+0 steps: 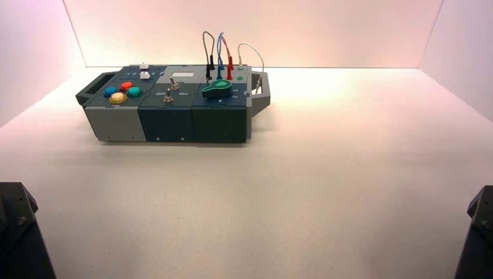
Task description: Insert the white wire.
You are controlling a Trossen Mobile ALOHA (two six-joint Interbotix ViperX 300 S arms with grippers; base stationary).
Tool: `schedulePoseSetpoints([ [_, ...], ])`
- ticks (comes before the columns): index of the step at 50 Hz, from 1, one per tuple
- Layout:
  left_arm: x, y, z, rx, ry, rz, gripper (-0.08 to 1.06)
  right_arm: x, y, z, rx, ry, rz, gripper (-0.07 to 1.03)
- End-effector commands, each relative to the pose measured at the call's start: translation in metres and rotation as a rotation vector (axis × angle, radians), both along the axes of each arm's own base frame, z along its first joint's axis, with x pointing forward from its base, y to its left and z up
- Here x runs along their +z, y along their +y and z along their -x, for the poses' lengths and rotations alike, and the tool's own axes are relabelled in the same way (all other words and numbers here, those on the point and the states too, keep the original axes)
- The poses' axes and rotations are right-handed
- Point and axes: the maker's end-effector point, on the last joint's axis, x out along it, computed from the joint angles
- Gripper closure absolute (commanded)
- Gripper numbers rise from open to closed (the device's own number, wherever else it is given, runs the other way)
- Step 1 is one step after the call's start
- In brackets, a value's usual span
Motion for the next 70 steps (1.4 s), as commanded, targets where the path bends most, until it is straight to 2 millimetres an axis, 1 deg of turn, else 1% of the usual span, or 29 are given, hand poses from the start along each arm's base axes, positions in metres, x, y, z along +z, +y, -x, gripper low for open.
schedulePoseSetpoints([
  [1,0.005,0.000,-0.002,0.000,-0.010,-0.003,1.00,0.004,0.000,-0.001,0.002,-0.002,0.003,0.98],
  [6,0.004,0.000,-0.002,0.000,-0.006,-0.003,1.00,0.000,0.001,0.000,0.003,0.015,0.004,0.98],
  [17,0.005,0.000,-0.002,-0.004,0.002,-0.003,1.00,-0.001,0.004,0.000,0.013,0.032,-0.005,0.98],
  [26,0.000,-0.006,0.001,-0.031,0.086,0.013,1.00,-0.009,0.017,0.003,0.059,0.149,0.002,0.98],
  [33,0.008,-0.015,0.003,-0.070,0.152,0.030,1.01,-0.007,0.032,0.004,0.109,0.212,-0.010,0.98],
  [35,0.010,-0.016,0.003,-0.074,0.158,0.032,1.01,-0.006,0.032,0.005,0.110,0.217,-0.011,0.98],
  [36,0.011,-0.018,0.004,-0.081,0.171,0.036,1.01,-0.003,0.037,0.004,0.124,0.239,-0.015,0.98],
  [40,0.012,-0.021,0.006,-0.097,0.193,0.034,1.01,0.000,0.041,0.002,0.134,0.294,-0.014,0.98],
  [45,0.011,-0.025,0.009,-0.115,0.228,0.034,1.01,-0.003,0.043,-0.003,0.137,0.387,-0.011,0.98],
  [48,0.011,-0.028,0.010,-0.127,0.246,0.033,1.01,-0.009,0.047,-0.006,0.144,0.471,-0.013,0.97],
  [51,0.012,-0.029,0.010,-0.133,0.254,0.033,1.01,-0.010,0.050,-0.007,0.151,0.500,-0.016,0.96],
  [53,0.014,-0.031,0.010,-0.142,0.265,0.032,1.01,-0.014,0.056,-0.008,0.164,0.553,-0.027,0.95],
  [58,0.016,-0.035,0.011,-0.161,0.304,0.034,1.01,-0.020,0.068,-0.010,0.192,0.619,-0.047,0.94],
  [62,0.012,-0.039,0.011,-0.178,0.349,0.035,1.01,-0.019,0.079,-0.013,0.218,0.638,-0.071,0.93],
  [63,0.008,-0.043,0.011,-0.190,0.380,0.035,1.01,-0.019,0.085,-0.015,0.230,0.644,-0.088,0.92],
  [65,0.004,-0.045,0.011,-0.199,0.403,0.036,1.01,-0.018,0.089,-0.015,0.239,0.646,-0.101,0.90],
  [70,-0.006,-0.053,0.012,-0.227,0.454,0.036,1.01,-0.015,0.099,-0.018,0.258,0.649,-0.132,0.73],
])
